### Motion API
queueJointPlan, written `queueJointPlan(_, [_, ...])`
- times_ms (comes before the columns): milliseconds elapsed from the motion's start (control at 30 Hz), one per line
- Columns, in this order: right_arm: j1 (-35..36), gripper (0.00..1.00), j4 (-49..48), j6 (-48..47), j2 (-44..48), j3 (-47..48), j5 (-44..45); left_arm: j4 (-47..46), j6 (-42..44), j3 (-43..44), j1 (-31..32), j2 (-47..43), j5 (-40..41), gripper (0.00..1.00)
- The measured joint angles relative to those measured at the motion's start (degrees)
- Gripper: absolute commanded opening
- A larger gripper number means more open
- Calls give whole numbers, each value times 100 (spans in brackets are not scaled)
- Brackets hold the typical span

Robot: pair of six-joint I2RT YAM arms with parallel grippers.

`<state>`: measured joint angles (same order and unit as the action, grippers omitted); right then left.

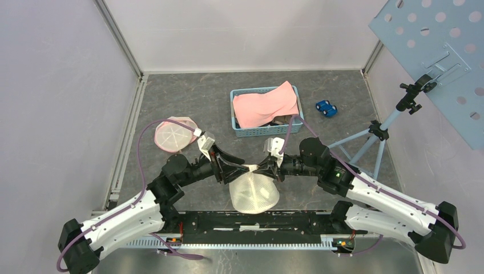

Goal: Unzip the laundry bag and remove the bra
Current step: Unzip the laundry bag at the center of the board.

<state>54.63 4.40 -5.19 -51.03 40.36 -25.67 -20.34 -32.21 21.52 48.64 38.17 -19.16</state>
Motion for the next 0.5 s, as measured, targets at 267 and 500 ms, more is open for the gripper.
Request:
queueJointPlan(267, [-7,0,44,-2,57,-28,2,-26,-4,2,24,81,107,54])
queueJointPlan(500, [-87,0,42,15,-2,-85,4,-420,-175,2,20,651,-68,53])
